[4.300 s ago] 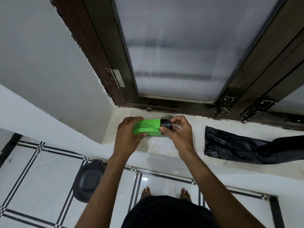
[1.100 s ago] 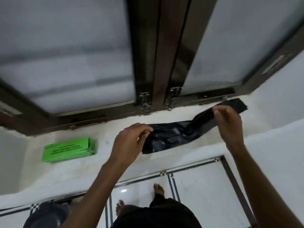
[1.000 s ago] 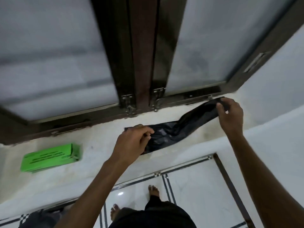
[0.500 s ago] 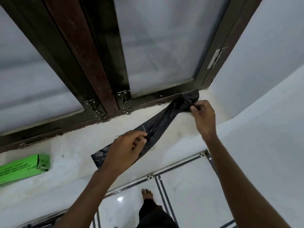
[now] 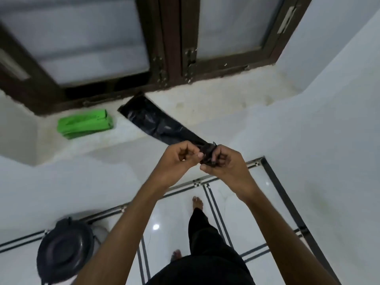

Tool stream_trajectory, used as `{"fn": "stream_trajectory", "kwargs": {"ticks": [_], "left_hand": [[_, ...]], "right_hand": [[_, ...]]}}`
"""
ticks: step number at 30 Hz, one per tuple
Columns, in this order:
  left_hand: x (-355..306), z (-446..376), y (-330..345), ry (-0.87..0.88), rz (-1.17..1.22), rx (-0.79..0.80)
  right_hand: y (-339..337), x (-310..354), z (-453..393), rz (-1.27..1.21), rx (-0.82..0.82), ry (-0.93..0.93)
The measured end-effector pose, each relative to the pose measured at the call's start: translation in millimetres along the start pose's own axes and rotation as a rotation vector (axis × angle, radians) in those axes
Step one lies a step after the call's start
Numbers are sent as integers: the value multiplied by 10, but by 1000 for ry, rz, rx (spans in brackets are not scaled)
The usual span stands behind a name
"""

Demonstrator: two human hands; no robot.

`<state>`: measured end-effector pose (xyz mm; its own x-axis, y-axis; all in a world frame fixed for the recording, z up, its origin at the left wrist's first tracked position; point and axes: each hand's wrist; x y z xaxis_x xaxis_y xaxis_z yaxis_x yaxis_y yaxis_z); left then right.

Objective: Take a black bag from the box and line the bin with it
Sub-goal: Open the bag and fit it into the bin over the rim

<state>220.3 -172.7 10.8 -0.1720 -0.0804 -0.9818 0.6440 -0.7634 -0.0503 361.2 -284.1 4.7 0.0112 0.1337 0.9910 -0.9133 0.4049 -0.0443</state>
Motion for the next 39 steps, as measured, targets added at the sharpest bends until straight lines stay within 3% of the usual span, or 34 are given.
{"fn": "stream_trajectory", "kwargs": {"ticks": [3,7,11,18,24,26,29,32,37,39], "left_hand": [[272,619,-135,-96,111,-128],[499,1424,-339,-230,526,-323],[612,2029,-424,-294,728,-455],[704,3022,-90,-318,441,-424],[885,3751,-56,-331,-45,-558],[915,3892,-135,-333,-111,-648],[906,4021,-235,-355,-22,-835],[954,4123,-420,-380,234,-958],[1094,4467,-875,-308,412,-1104],[1195,4618,-1108,-263,450,-1097]], "right_hand": [[305,-94,389,1,21,26],[545,-209,753,-45,54,105],[746,-303,984,3,43,196],[1051,-358,1387,-77,56,194],[1276,-484,1778,-57,178,121],[1406,-506,1904,60,235,67],[1663,-541,2074,481,432,-164],[1967,-639,2156,704,536,-264],[2604,-579,2264,563,205,-94],[2908,-482,2401,373,190,58]]}}
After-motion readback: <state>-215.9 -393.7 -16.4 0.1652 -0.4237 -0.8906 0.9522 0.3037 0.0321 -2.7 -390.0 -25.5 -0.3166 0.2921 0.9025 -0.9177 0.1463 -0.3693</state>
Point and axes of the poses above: each hand's wrist, its own z-axis away from the middle knuckle, its own y-axis out of the palm, x = y × z, and after that the axes turned 1 degree about -y, right-handed
